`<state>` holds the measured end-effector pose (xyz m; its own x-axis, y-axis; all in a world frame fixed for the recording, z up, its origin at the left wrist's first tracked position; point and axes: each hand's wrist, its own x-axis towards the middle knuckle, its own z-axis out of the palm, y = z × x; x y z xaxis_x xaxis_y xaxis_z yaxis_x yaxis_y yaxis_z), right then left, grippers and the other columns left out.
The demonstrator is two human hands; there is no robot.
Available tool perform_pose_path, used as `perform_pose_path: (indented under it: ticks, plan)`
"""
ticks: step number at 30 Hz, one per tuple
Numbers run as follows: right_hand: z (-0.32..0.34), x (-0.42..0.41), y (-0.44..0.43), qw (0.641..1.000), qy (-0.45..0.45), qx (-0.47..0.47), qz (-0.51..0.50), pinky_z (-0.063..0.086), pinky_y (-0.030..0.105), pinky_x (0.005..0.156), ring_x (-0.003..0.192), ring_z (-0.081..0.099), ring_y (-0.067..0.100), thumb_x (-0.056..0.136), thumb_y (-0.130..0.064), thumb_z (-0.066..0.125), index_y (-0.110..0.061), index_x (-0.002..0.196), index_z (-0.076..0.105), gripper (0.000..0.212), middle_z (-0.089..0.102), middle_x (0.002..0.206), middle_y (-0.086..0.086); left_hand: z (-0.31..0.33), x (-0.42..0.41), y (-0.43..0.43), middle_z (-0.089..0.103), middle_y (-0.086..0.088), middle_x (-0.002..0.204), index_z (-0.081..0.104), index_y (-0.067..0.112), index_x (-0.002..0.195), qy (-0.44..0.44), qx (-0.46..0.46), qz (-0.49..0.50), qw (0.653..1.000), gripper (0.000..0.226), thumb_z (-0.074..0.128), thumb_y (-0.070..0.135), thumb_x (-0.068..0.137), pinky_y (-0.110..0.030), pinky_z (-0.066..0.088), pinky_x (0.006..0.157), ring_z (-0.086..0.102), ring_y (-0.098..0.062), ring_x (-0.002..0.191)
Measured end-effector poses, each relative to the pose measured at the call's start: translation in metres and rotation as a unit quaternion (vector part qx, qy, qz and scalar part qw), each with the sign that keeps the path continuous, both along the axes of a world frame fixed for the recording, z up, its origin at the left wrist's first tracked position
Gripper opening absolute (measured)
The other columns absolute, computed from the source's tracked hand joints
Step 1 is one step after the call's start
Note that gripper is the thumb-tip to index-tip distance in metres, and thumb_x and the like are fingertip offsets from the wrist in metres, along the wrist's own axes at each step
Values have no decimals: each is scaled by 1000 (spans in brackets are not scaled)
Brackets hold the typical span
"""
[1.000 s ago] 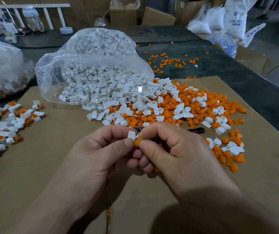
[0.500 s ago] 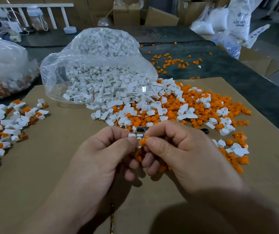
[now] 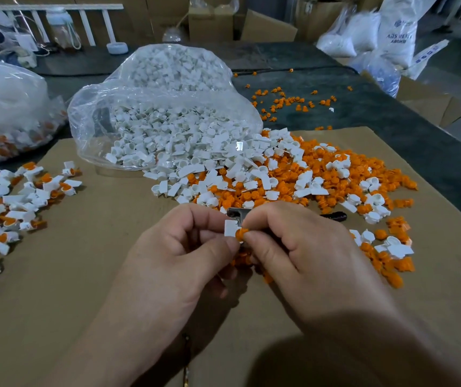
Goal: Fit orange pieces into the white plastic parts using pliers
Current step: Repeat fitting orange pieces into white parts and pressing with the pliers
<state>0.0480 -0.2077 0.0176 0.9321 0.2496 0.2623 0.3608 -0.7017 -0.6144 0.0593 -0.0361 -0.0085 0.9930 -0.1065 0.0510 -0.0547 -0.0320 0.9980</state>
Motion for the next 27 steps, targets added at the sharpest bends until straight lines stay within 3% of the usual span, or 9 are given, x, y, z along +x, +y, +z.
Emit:
perform_pose_path:
  ticks: [5,12,18,21,25,27]
  plan:
    - [12,-2,4,992,-31,-116,26,44,25,64,78,49,7,96,-37,37,-30,102,57,22,50,88,-15,-2,0,0,68,-1,63,75,31,91,-6,12,-1,1000,19,72,26,73,-22,51,50,67,-17,54]
    - [24,-3,7,981,21,-185,58,33,17,73,88,37,-1,103,-39,26,-38,123,39,24,33,101,-20,-7,-1,0,71,-1,69,74,34,97,-4,28,-8,1000,33,76,40,65,-30,52,57,67,-17,57]
    - [27,-1,7,977,49,-195,68,38,20,77,90,40,1,103,-39,29,-37,122,38,21,37,100,-17,-8,-2,-3,69,4,64,74,35,92,-20,29,-6,999,30,74,41,63,-21,51,51,67,-13,53]
    - [23,-2,6,982,21,-175,71,36,15,72,88,41,0,102,-39,30,-39,117,40,18,39,98,-19,-6,-2,-3,69,3,63,74,34,90,-19,15,-7,1000,22,75,30,68,-20,51,50,66,-12,52]
    - [13,-1,6,986,-23,-150,66,34,12,65,83,41,0,99,-35,38,-34,114,51,20,41,93,-21,-5,-1,-4,67,4,62,75,34,88,-18,9,6,1000,27,79,29,62,-22,53,52,66,-12,54]
    - [7,-1,4,987,-38,-146,56,39,15,69,85,47,1,97,-31,44,-28,112,56,19,50,96,-17,-6,1,-3,66,2,61,75,30,86,-16,-14,7,1000,21,77,21,66,-21,51,52,63,-14,53]
